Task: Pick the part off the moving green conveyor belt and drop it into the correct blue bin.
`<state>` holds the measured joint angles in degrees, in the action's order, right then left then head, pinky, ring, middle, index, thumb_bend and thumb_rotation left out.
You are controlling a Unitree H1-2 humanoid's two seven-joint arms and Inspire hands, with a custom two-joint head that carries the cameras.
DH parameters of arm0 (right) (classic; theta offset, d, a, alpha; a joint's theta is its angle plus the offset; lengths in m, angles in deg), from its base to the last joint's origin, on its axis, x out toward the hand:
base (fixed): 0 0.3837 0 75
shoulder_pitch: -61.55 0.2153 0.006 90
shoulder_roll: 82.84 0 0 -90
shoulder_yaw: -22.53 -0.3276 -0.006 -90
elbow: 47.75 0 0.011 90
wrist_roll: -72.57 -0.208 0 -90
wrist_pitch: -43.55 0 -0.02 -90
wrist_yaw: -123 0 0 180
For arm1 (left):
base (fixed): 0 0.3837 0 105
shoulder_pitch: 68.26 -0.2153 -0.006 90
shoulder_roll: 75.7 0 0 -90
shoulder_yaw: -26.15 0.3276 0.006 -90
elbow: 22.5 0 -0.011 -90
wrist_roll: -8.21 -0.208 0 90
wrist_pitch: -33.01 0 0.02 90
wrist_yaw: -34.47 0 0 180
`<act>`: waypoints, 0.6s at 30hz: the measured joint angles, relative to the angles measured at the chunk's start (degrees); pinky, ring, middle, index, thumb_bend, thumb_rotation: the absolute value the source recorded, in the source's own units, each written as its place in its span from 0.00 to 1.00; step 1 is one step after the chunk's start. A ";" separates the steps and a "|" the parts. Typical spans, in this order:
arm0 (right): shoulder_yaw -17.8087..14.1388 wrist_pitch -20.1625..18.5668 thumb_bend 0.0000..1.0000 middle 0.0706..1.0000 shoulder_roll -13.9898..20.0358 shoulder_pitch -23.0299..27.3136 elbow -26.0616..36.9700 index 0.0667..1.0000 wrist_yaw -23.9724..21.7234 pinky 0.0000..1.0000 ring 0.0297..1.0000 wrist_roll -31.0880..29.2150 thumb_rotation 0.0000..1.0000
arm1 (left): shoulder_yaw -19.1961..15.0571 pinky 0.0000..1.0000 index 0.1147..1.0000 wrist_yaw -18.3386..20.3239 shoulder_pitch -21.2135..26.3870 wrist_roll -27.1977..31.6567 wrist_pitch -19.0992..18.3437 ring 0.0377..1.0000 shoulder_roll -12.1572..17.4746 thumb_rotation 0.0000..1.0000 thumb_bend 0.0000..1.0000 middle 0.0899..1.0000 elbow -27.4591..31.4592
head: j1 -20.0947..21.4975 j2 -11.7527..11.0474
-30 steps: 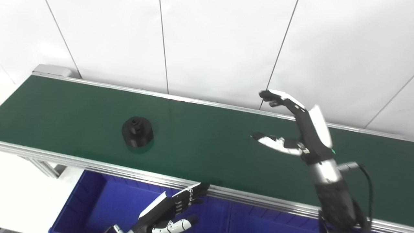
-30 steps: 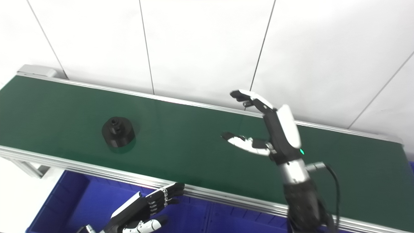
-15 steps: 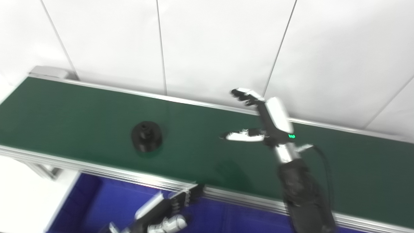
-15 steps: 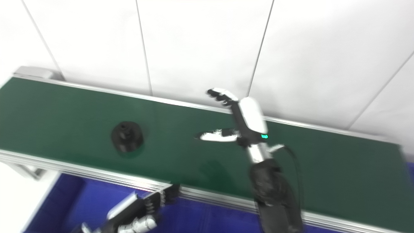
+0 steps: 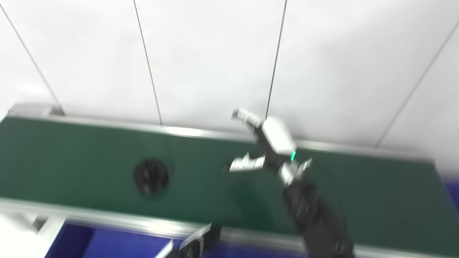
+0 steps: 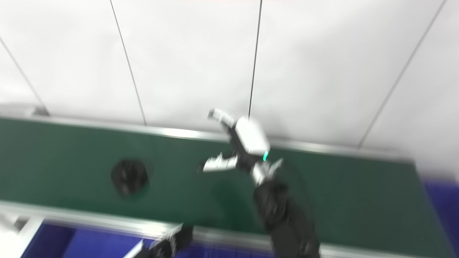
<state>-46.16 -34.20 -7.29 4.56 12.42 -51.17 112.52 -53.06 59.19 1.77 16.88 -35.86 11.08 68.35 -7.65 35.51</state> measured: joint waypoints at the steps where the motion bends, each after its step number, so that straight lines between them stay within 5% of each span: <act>1: 0.30 0.16 1.00 0.85 -0.43 0.22 -0.06 0.85 0.53 0.81 0.85 -0.01 0.40 | -0.12 0.93 0.93 -0.04 -0.05 0.13 0.35 0.95 0.45 0.68 0.36 0.97 0.10 | 0.00 0.00; 6: 1.76 0.24 1.00 0.84 -2.36 0.90 -0.25 0.84 1.04 0.82 0.84 -0.06 0.41 | -0.29 0.94 0.93 -0.21 0.18 0.00 0.44 0.96 2.29 0.68 0.35 0.97 -0.43 | -0.09 0.18; 18: 2.59 0.25 0.99 0.83 0.06 0.74 -2.53 0.83 1.05 0.81 0.83 -0.68 0.39 | 0.29 0.94 0.93 -0.24 -0.40 0.19 0.43 0.96 0.70 0.69 0.37 0.97 0.17 | -0.35 0.53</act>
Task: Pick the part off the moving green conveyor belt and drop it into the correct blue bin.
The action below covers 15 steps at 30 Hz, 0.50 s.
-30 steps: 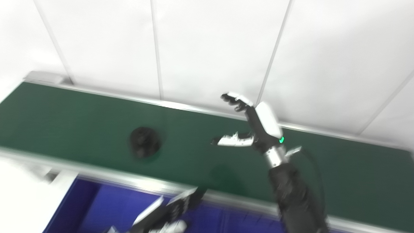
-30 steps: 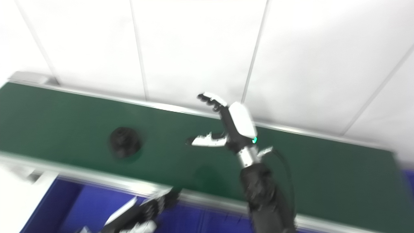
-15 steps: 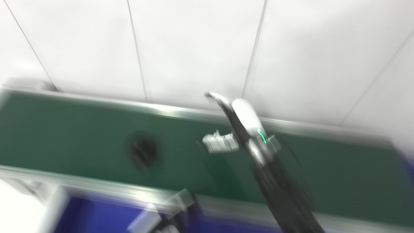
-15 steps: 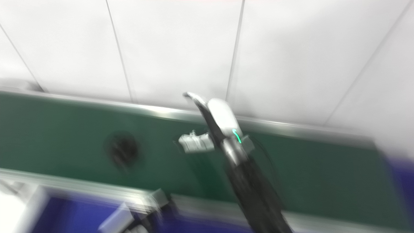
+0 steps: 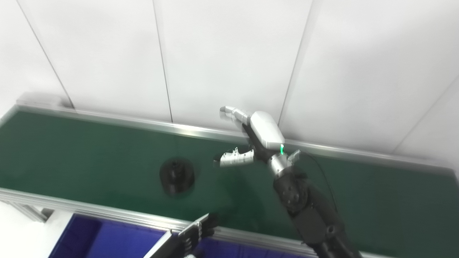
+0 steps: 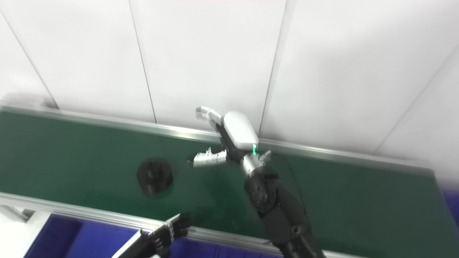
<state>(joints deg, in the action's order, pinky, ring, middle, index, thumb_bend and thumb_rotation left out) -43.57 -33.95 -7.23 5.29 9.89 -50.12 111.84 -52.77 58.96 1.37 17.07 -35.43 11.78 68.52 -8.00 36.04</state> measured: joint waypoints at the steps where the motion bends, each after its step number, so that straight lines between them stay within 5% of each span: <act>1: 0.23 0.00 0.99 0.83 -0.10 -0.06 -0.06 0.83 -0.01 0.81 0.83 -0.03 0.39 | -0.07 0.94 0.93 0.00 -0.01 0.01 0.00 0.96 0.03 0.69 0.37 0.97 0.01 | 0.00 0.00; 15: 2.26 0.04 0.99 0.84 -1.13 0.01 -4.20 0.87 0.01 0.79 0.83 -0.23 0.41 | -0.18 0.94 0.94 0.01 -0.95 0.08 0.00 0.96 0.45 0.70 0.35 0.97 0.53 | 0.17 0.79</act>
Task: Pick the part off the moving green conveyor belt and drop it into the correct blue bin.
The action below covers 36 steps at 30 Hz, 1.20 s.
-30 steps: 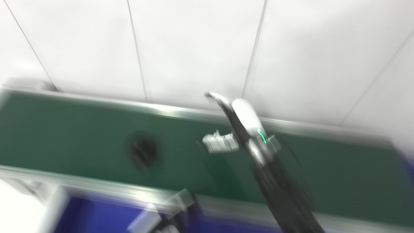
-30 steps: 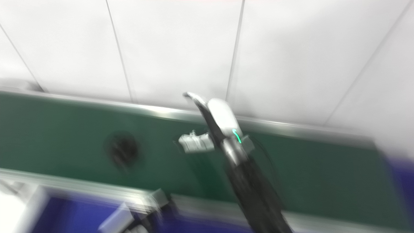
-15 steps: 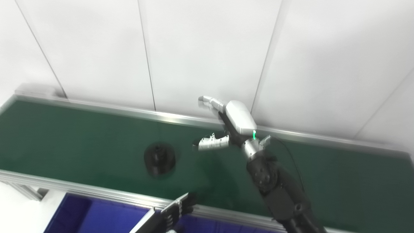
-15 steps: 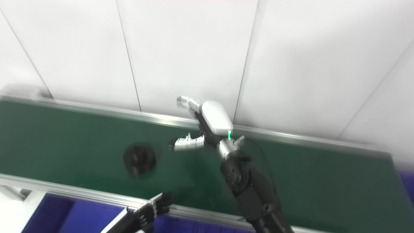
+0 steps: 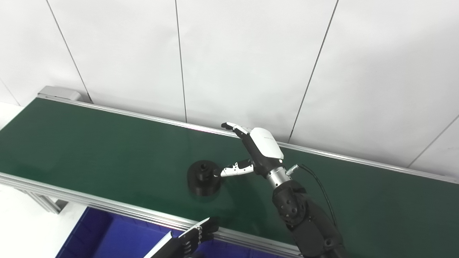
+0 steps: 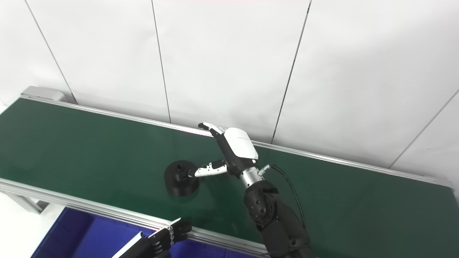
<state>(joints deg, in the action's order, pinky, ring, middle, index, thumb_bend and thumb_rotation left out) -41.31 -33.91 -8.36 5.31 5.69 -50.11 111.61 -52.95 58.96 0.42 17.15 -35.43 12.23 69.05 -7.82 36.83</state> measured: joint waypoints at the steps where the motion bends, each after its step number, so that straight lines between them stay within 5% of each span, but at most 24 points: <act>1: 0.17 0.00 0.99 0.84 -0.01 0.00 -0.24 0.87 0.00 0.79 0.83 0.00 0.41 | -0.01 0.94 0.94 0.00 0.01 0.01 0.00 0.96 0.00 0.70 0.35 0.97 0.02 | 0.00 0.00; 18: 4.91 -0.01 1.00 0.90 -0.67 1.55 -9.68 0.95 -1.66 0.88 0.89 1.07 0.34 | -0.08 0.94 0.93 0.02 0.19 0.90 -0.19 0.96 0.08 0.70 0.37 0.97 0.88 | 0.44 0.53; 24: 6.59 -0.03 0.98 0.87 -1.15 3.50 -13.04 0.92 -0.93 0.74 0.84 2.64 0.14 | -0.19 0.94 0.94 0.09 0.16 1.15 -0.29 0.96 0.23 0.70 0.38 0.97 1.39 | 0.88 0.70; 28: 7.59 -0.23 0.89 0.79 -1.10 5.41 -14.09 0.83 -1.90 0.62 0.71 2.82 0.01 | -0.26 0.94 0.93 0.11 0.11 1.52 -0.48 0.96 0.46 0.71 0.39 0.97 1.61 | 1.23 1.23; 31: 8.32 -0.29 0.83 0.69 -1.22 6.38 -15.02 0.77 -2.05 0.51 0.61 2.87 0.00 | -0.35 0.94 0.93 0.12 0.00 2.11 -0.63 0.96 0.74 0.70 0.38 0.97 1.71 | 1.32 1.58; 36: 9.82 -2.07 0.78 0.67 -1.20 7.81 -15.28 0.69 -2.67 0.43 0.53 3.53 0.00 | -0.40 0.94 0.93 0.30 0.01 3.41 -0.92 0.96 0.97 0.67 0.36 0.97 1.99 | 1.49 1.67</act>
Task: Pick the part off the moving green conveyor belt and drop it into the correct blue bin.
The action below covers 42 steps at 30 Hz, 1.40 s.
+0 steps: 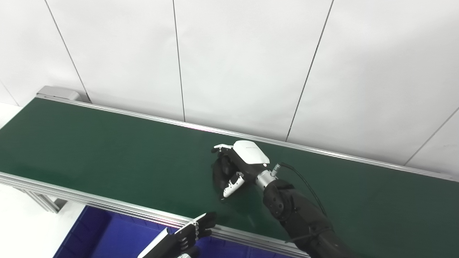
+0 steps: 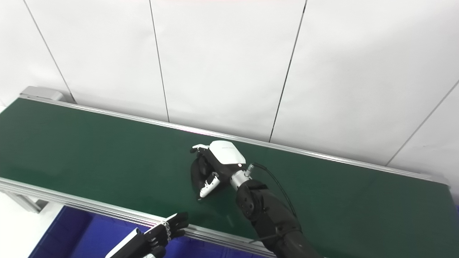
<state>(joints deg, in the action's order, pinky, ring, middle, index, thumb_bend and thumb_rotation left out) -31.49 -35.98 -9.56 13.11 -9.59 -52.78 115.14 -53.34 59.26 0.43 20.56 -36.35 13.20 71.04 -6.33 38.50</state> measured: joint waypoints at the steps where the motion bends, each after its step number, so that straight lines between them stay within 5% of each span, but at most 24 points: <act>1: 0.30 -0.36 0.66 0.66 0.02 0.32 -0.02 0.66 -0.25 0.41 0.49 0.24 0.00 | -0.04 0.95 0.93 0.03 0.06 0.11 -0.01 0.96 0.01 0.66 0.36 0.97 0.00 | 0.00 0.00; 3: 0.95 -0.76 0.55 0.62 0.05 0.85 -0.13 0.63 -1.04 0.38 0.45 0.34 0.00 | -0.08 0.95 0.93 0.05 0.12 0.60 -0.02 0.96 0.01 0.67 0.35 0.97 0.00 | 0.00 0.00; 7: 1.31 -1.08 0.53 0.47 0.43 1.08 -0.05 0.56 -2.28 0.36 0.44 -0.15 0.00 | -0.11 0.95 0.93 0.04 0.18 1.06 -0.02 0.96 0.01 0.68 0.34 0.97 0.00 | 0.18 0.00; 16: 0.11 -0.92 0.51 0.48 2.28 -0.10 1.46 0.42 -3.42 0.36 0.45 -3.28 0.00 | -0.10 0.94 0.92 0.18 0.21 1.26 -0.07 0.96 0.05 0.67 0.35 0.97 0.03 | 0.44 0.17; 29: -3.80 -1.08 0.52 0.49 5.88 -3.49 8.53 0.42 -7.29 0.40 0.45 -6.03 0.00 | -0.22 0.94 0.92 0.67 0.73 1.86 -0.83 0.96 0.97 0.66 0.35 0.97 0.45 | 1.14 0.00; 42: -8.93 -1.11 0.52 0.49 6.05 -7.10 15.71 0.43 -7.39 0.37 0.44 -7.27 0.00 | -0.34 0.94 0.92 0.98 1.31 1.83 -1.41 0.96 1.14 0.65 0.36 0.97 -0.03 | 2.20 -0.35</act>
<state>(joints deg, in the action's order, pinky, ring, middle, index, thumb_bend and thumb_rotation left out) -40.42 -37.09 -3.51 6.01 6.13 -60.17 107.87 -53.68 60.24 1.74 22.39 -37.76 14.34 71.00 -4.13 38.14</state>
